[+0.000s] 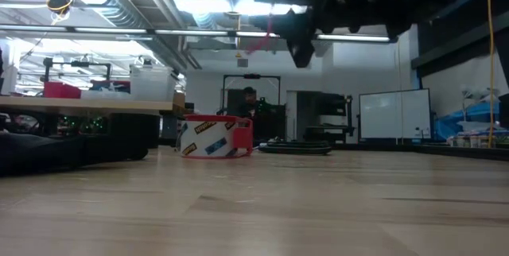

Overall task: Coil cords
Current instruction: Coil the red wire onto the spool

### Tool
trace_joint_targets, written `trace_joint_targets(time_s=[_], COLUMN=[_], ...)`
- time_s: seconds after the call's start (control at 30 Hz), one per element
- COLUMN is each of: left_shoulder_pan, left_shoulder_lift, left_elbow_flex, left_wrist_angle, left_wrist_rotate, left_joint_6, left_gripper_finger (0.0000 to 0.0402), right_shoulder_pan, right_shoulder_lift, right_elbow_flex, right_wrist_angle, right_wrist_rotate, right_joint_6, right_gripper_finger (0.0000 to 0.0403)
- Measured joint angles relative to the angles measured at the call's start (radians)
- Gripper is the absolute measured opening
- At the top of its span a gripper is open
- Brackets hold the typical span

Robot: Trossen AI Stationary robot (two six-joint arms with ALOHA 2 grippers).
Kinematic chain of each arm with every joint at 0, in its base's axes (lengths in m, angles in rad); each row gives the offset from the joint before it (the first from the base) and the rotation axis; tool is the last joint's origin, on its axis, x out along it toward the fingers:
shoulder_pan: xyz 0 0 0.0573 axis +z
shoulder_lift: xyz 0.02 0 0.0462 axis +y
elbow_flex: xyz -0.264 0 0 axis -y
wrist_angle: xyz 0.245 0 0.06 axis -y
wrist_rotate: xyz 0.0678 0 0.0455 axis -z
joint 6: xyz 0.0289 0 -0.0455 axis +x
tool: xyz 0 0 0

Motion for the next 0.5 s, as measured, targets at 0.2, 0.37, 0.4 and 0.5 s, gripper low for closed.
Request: trace_joint_targets(time_s=[0.2,0.37,0.4,0.5], left_shoulder_pan=[-0.001,-0.002,-0.002,-0.003], left_shoulder_lift=[0.002,0.003,0.004,0.004], left_elbow_flex=[0.0,-0.002,-0.003,-0.003], left_wrist_angle=[-0.04,-0.094,-0.103,-0.114], left_wrist_rotate=[-0.021,-0.077,-0.085,-0.095], left_joint_6=[0.025,0.023,0.021,0.017], left_gripper_finger=[0.0,0.0,0.0,0.0], right_shoulder_pan=[0.0,-0.001,-0.002,-0.002], right_shoulder_lift=[-0.005,-0.016,-0.024,-0.047], right_elbow_flex=[0.004,0.005,0.005,0.006], right_wrist_angle=[-0.067,-0.084,-0.088,-0.121], right_wrist_rotate=[0.021,0.023,0.023,0.053], right_joint_6=[0.0,-0.005,-0.013,-0.041], right_gripper_finger=[0.0156,0.0156,0.0156,0.0156])
